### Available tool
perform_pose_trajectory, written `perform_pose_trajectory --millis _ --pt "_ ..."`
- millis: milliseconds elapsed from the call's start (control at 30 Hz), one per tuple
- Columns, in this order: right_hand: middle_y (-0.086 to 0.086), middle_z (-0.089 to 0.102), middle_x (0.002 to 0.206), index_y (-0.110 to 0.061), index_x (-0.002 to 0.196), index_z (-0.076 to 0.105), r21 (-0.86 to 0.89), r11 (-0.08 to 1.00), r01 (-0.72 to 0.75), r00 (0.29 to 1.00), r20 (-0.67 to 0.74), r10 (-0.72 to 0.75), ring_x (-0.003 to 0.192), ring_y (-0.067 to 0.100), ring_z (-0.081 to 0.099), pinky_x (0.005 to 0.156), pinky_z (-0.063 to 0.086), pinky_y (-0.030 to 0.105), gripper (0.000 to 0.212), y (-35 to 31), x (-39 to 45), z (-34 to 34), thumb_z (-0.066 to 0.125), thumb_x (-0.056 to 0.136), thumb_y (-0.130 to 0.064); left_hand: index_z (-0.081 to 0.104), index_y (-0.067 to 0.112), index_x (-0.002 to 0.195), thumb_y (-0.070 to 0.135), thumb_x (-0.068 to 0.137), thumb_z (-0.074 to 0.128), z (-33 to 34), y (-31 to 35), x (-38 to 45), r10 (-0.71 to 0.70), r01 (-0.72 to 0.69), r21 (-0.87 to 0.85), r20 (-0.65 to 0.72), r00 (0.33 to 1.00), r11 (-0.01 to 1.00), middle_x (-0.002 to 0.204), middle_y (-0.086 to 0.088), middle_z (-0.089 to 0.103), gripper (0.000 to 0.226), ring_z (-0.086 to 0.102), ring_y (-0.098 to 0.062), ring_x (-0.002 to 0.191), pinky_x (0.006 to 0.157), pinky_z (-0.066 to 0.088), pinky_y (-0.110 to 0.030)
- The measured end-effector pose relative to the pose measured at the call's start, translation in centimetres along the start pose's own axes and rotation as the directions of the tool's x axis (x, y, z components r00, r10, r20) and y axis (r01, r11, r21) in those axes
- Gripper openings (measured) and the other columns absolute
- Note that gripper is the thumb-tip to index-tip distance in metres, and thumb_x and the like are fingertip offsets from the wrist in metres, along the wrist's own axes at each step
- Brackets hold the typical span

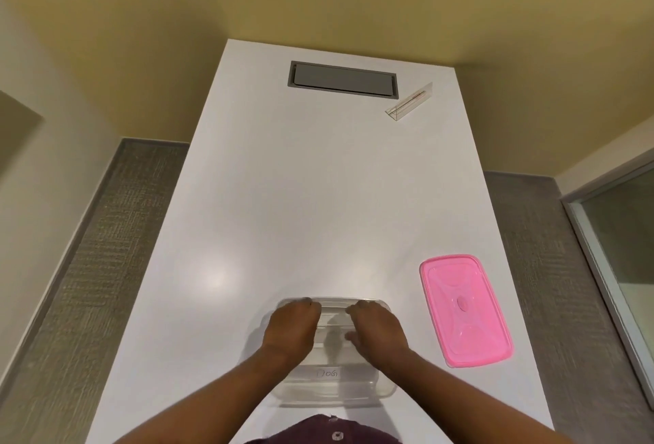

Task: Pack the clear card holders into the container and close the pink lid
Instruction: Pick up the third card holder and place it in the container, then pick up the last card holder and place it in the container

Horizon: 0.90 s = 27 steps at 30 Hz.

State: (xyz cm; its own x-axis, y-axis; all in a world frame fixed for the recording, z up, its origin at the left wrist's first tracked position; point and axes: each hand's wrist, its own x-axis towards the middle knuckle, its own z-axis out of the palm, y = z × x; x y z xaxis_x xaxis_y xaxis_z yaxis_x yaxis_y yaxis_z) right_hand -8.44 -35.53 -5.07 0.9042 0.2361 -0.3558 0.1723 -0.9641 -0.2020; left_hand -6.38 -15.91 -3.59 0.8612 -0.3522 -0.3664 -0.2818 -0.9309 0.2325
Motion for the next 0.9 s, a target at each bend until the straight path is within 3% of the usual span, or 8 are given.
perform_pose_trajectory --millis 133,200,300,400,500,667,800,900 --pt "-0.014 0.075 0.093 -0.031 0.102 0.074 0.250 0.968 -0.027 0.994 -0.095 0.052 0.086 0.004 0.068 0.076 0.052 0.024 0.022 0.6 0.3 -4.3 0.066 0.090 -0.047 0.068 0.026 0.095 0.033 0.093 0.052 -4.3 -0.4 1.5 0.069 -0.127 -0.264 -0.218 0.974 0.956 0.090 0.008 0.070 0.017 0.066 -0.014 0.081 0.072 0.054 -0.033" --pt "-0.018 0.075 0.081 -0.032 0.087 0.075 0.351 0.935 -0.041 0.992 -0.098 0.080 0.075 0.001 0.067 0.070 0.051 0.021 0.014 1.7 1.5 -6.1 0.067 0.089 -0.043 0.068 0.028 0.091 0.031 0.091 0.056 -5.8 -0.9 3.0 0.024 -0.147 -0.343 -0.340 0.940 0.928 0.086 0.013 0.070 0.012 0.065 -0.008 0.078 0.070 0.053 -0.028" --pt "-0.017 0.075 0.079 -0.031 0.083 0.075 0.410 0.911 -0.052 0.988 -0.112 0.107 0.073 0.000 0.067 0.070 0.053 0.025 0.009 4.1 4.8 -7.8 0.069 0.088 -0.035 0.068 0.029 0.093 0.032 0.090 0.059 -6.6 -2.1 6.8 -0.035 -0.135 -0.371 -0.418 0.908 0.919 0.090 0.014 0.070 0.010 0.064 -0.009 0.085 0.072 0.053 -0.031" --pt "-0.014 0.076 0.081 -0.029 0.085 0.076 0.421 0.901 -0.102 0.981 -0.108 0.161 0.074 0.002 0.068 0.072 0.054 0.028 0.006 7.3 9.2 -8.6 0.071 0.087 -0.030 0.066 0.025 0.103 0.031 0.092 0.059 -6.3 -4.0 11.6 -0.040 -0.112 -0.338 -0.411 0.911 0.934 0.103 0.010 0.068 0.014 0.064 -0.015 0.094 0.075 0.054 -0.035" --pt "-0.013 0.077 0.084 -0.028 0.088 0.077 0.425 0.892 -0.150 0.972 -0.099 0.211 0.078 0.005 0.069 0.074 0.054 0.029 0.007 10.5 14.2 -10.0 0.070 0.087 -0.027 0.061 0.023 0.118 0.032 0.091 0.060 -5.2 -6.4 16.5 -0.050 -0.045 -0.304 -0.300 0.952 0.952 0.123 0.006 0.062 0.028 0.062 -0.016 0.108 0.081 0.055 -0.038" --pt "-0.010 0.077 0.084 -0.026 0.083 0.078 0.434 0.869 -0.238 0.946 -0.097 0.308 0.082 0.012 0.071 0.070 0.049 0.027 0.008 15.8 23.4 -13.6 0.070 0.085 -0.024 0.047 0.009 0.143 0.034 0.091 0.062 -3.8 -9.4 23.7 -0.074 0.028 -0.187 -0.240 0.968 0.982 0.153 -0.011 0.043 0.059 0.037 -0.031 0.144 0.111 0.041 -0.045" --pt "-0.008 0.078 0.085 -0.023 0.078 0.079 0.518 0.787 -0.335 0.894 -0.088 0.439 0.087 0.012 0.072 0.078 0.055 0.029 0.013 20.1 30.6 -16.9 0.066 0.082 -0.023 0.026 0.010 0.155 0.044 0.098 0.048 -3.5 -11.4 28.9 -0.018 -0.009 -0.109 -0.248 0.968 0.994 0.165 -0.007 0.021 0.070 0.016 -0.028 0.153 0.121 0.025 -0.047" --pt "-0.003 0.076 0.077 -0.015 0.077 0.077 0.580 0.715 -0.389 0.847 -0.080 0.525 0.080 0.013 0.069 0.070 0.050 0.027 0.014 22.7 35.2 -19.0 0.064 0.080 -0.022 0.021 0.011 0.156 0.052 0.100 0.032 -3.2 -12.9 31.9 0.029 -0.045 -0.058 -0.260 0.965 0.997 0.166 -0.005 0.015 0.070 0.014 -0.028 0.153 0.122 0.021 -0.049"
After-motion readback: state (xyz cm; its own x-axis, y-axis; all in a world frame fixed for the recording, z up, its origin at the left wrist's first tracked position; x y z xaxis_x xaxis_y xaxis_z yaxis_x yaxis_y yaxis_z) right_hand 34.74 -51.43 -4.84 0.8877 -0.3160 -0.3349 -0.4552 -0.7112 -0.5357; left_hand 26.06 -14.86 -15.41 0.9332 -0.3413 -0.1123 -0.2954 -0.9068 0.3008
